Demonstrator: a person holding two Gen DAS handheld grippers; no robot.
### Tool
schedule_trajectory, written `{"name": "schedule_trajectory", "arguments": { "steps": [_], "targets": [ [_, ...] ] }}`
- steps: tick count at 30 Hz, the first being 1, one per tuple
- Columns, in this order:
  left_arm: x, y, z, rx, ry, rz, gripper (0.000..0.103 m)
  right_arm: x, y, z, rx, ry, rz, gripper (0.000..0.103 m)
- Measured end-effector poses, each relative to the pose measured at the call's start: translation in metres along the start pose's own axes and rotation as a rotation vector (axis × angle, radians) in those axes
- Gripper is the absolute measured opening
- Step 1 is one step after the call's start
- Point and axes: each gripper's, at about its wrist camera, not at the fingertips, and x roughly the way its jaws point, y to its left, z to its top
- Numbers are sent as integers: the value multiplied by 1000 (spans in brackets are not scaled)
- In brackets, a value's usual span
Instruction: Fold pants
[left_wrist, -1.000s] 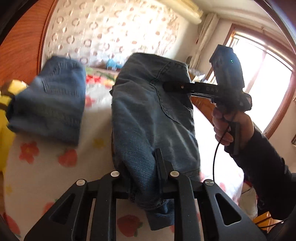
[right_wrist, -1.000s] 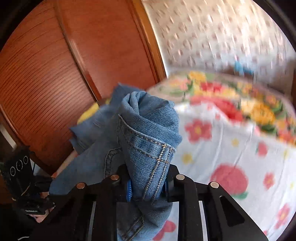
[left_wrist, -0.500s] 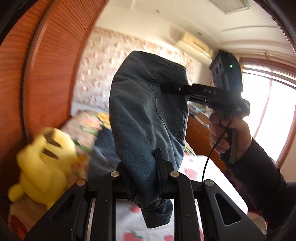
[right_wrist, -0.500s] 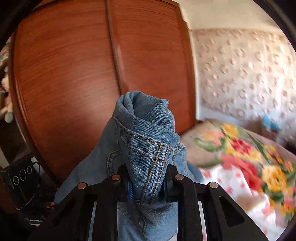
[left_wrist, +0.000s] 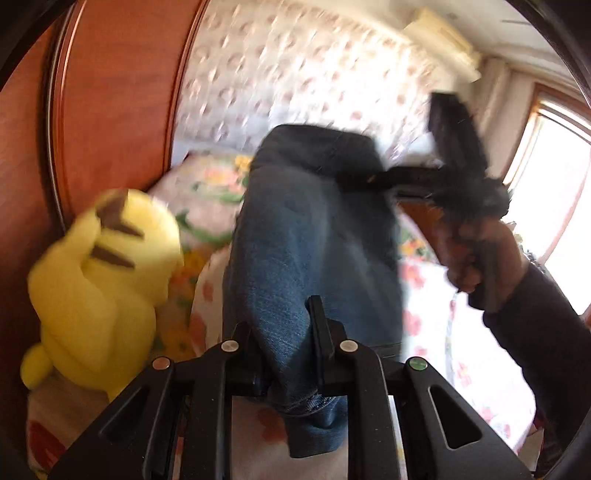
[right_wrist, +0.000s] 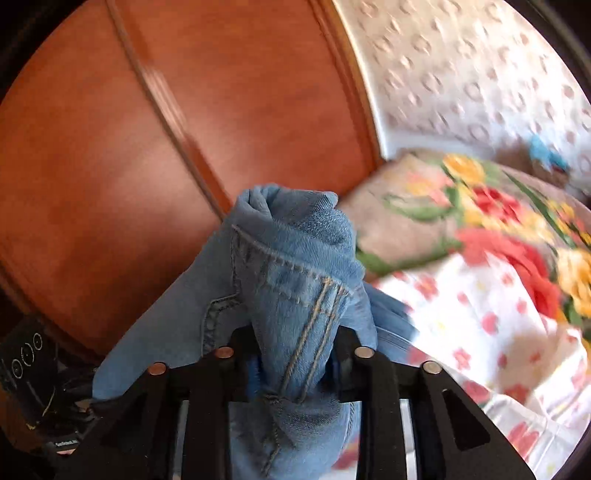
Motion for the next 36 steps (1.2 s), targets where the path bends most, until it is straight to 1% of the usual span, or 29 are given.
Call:
{"name": "schedule_trajectory", "arguments": {
  "steps": [1, 2, 3, 4, 6, 9, 10, 11, 12, 13, 14, 15, 16, 18, 20, 22, 24, 27, 30, 31, 32, 33, 34, 36],
  "targets": [
    [5, 2, -1, -8, 4, 4, 20, 5, -8, 1, 5, 7, -16, 49],
    [9, 5, -1, -21, 5, 1, 20, 5, -11, 2, -7, 4, -34, 55],
    [11, 6, 0, -27, 6, -5, 21, 14, -12, 13, -22, -5, -59, 64],
    [13, 6, 2, -24, 8, -5, 21, 11, -9, 14, -44, -23, -100, 67],
    [19, 2, 8, -13, 15, 1, 21, -4, 3, 4, -80, -67, -165, 67],
    [29, 4, 15, 6, 20, 21, 22, -1, 14, 0, -119, -127, -251, 67],
    [29, 3, 14, 10, 23, 29, 22, 8, 15, 1, -144, -132, -275, 67],
    [32, 5, 14, 9, 29, 31, 22, 10, 28, -5, -180, -122, -312, 67],
    [34, 6, 13, 6, 32, 30, 22, 13, 29, -12, -198, -114, -340, 67],
    [36, 6, 13, 5, 35, 35, 23, 30, 24, -13, -180, -90, -353, 67],
    [38, 8, 13, 4, 30, 36, 23, 42, 22, -18, -150, -69, -342, 67],
    [36, 7, 14, 3, 21, 34, 23, 49, 19, -20, -120, -68, -336, 67],
    [33, 5, 15, 7, 15, 40, 25, 44, 17, -19, -102, -86, -332, 67],
    [26, -1, 16, 22, 4, 57, 30, 26, 25, -24, -72, -129, -314, 67],
    [17, -8, 15, 48, -14, 84, 42, 13, 28, -32, -61, -151, -317, 67],
    [5, -14, 14, 74, -44, 111, 51, -9, 36, -47, -67, -185, -311, 67],
    [-7, -20, 14, 92, -68, 126, 51, -32, 46, -64, -74, -206, -320, 67],
    [-22, -34, 13, 128, -94, 153, 51, -73, 62, -100, -74, -228, -325, 67],
    [-35, -48, 10, 154, -117, 145, 52, -117, 82, -133, -55, -254, -337, 67],
    [-39, -56, 9, 168, -125, 143, 55, -138, 94, -148, -47, -265, -340, 67],
    [-41, -61, 8, 176, -130, 139, 72, -151, 100, -159, -42, -274, -346, 67],
    [-45, -68, 7, 184, -144, 127, 78, -163, 106, -170, -37, -287, -354, 67],
    [-49, -76, 5, 191, -159, 114, 81, -174, 109, -179, -34, -296, -361, 67],
    [-54, -92, 2, 215, -164, 95, 82, -193, 121, -200, -32, -313, -381, 67]
  ]
}}
